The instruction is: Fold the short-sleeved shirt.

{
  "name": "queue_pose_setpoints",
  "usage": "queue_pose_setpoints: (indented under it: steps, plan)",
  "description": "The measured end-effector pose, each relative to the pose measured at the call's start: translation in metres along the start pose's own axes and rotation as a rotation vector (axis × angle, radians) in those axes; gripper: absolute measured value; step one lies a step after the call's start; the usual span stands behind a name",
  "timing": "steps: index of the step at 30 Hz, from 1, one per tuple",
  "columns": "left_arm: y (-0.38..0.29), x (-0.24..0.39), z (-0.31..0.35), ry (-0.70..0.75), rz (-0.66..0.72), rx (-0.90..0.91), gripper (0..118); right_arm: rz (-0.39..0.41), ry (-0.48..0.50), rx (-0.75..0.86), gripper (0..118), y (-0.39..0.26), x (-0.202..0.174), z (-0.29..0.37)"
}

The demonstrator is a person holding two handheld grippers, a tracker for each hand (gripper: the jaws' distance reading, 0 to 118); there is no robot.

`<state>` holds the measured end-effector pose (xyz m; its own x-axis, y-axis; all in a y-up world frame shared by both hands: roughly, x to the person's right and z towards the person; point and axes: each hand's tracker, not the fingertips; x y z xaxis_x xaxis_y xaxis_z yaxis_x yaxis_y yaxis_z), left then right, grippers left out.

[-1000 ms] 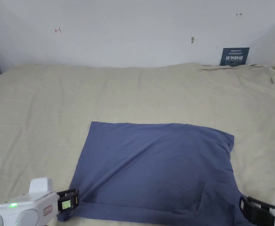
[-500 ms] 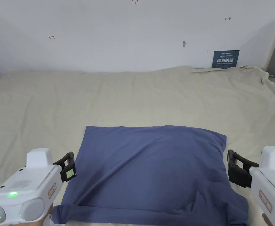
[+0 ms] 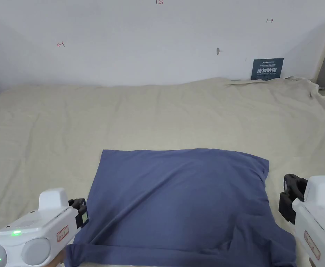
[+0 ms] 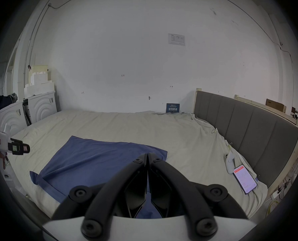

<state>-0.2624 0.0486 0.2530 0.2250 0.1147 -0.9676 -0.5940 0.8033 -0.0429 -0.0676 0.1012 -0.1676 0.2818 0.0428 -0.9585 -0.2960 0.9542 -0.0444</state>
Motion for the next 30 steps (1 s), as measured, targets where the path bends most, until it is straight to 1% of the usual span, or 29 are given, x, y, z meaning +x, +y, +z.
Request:
queue_pose_setpoints:
  steps: [4,5,6,7,8,9,10,11,17,19,21,23,24,25,26,27,30]
  plan:
    - [-0.01,-0.015,-0.013,0.016,0.01,-0.157,1,0.0,-0.002,-0.008,1,-0.002,0.003,-0.002]
    - [-0.014,-0.02,-0.015,0.015,0.014,-0.174,10,0.001,-0.002,-0.011,1,-0.003,0.004,-0.002]
    - [-0.019,-0.024,-0.018,0.018,0.025,-0.192,21,0.0,0.0,-0.016,1,-0.004,0.004,-0.003]
    - [-0.022,-0.025,-0.016,0.031,0.036,-0.233,39,-0.001,0.0,-0.02,1,-0.005,0.005,-0.003]
    - [-0.026,-0.028,-0.016,0.031,0.05,-0.252,68,0.0,0.003,-0.022,1,-0.006,0.005,-0.003]
    - [-0.031,-0.031,-0.019,0.03,0.062,-0.264,84,0.002,0.002,-0.027,1,-0.007,0.005,-0.003]
    - [-0.035,-0.034,-0.022,0.038,0.066,-0.282,95,0.002,0.002,-0.031,1,-0.008,0.006,-0.004]
    - [-0.04,-0.043,-0.032,0.046,0.069,-0.297,99,0.002,0.003,-0.034,1,-0.009,0.006,-0.004]
    - [-0.062,-0.056,-0.055,0.114,0.036,-0.379,99,-0.01,0.004,-0.05,1,-0.016,0.008,-0.004]
    - [-0.068,-0.062,-0.067,0.12,0.037,-0.39,95,-0.013,0.005,-0.059,1,-0.018,0.01,-0.004]
    - [-0.07,-0.063,-0.071,0.12,0.03,-0.403,69,-0.015,0.002,-0.068,1,-0.021,0.011,-0.004]
    - [-0.074,-0.061,-0.075,0.063,0.026,-0.424,36,-0.019,-0.001,-0.079,1,-0.023,0.014,-0.004]
    - [-0.075,-0.059,-0.076,0.046,0.026,-0.433,24,-0.023,0.001,-0.087,1,-0.025,0.016,-0.004]
    - [-0.074,-0.057,-0.077,0.056,0.022,-0.428,17,-0.028,-0.001,-0.093,1,-0.026,0.017,-0.004]
    - [-0.074,-0.054,-0.077,0.066,0.01,-0.421,6,-0.032,-0.005,-0.1,1,-0.028,0.018,-0.003]
    - [-0.071,-0.05,-0.074,0.073,-0.007,-0.414,2,-0.034,-0.009,-0.109,1,-0.03,0.021,-0.003]
    - [-0.064,-0.048,-0.068,0.055,-0.015,-0.384,0,-0.066,0.005,-0.174,2,-0.04,0.031,-0.004]
